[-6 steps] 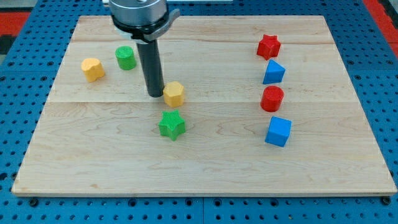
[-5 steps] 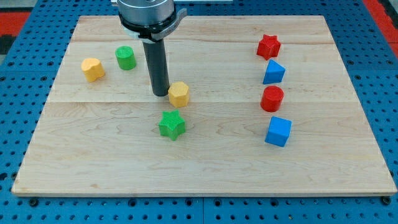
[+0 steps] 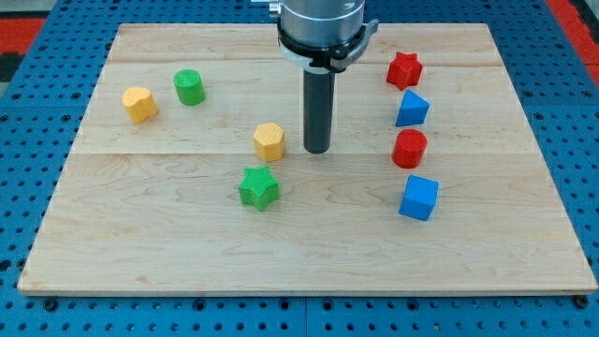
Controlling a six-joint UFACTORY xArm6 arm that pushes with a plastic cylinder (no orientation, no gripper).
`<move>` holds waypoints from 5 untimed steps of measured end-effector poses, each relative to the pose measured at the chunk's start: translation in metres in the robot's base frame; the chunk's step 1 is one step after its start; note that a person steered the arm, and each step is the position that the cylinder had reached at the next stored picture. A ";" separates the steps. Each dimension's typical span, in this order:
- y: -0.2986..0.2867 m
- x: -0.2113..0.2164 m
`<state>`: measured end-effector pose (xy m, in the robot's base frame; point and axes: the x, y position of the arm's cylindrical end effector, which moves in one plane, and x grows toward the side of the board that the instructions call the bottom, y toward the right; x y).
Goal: Slightly push yellow hexagon towards left
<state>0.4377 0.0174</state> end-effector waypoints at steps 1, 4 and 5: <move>-0.007 0.000; -0.023 -0.001; -0.036 -0.003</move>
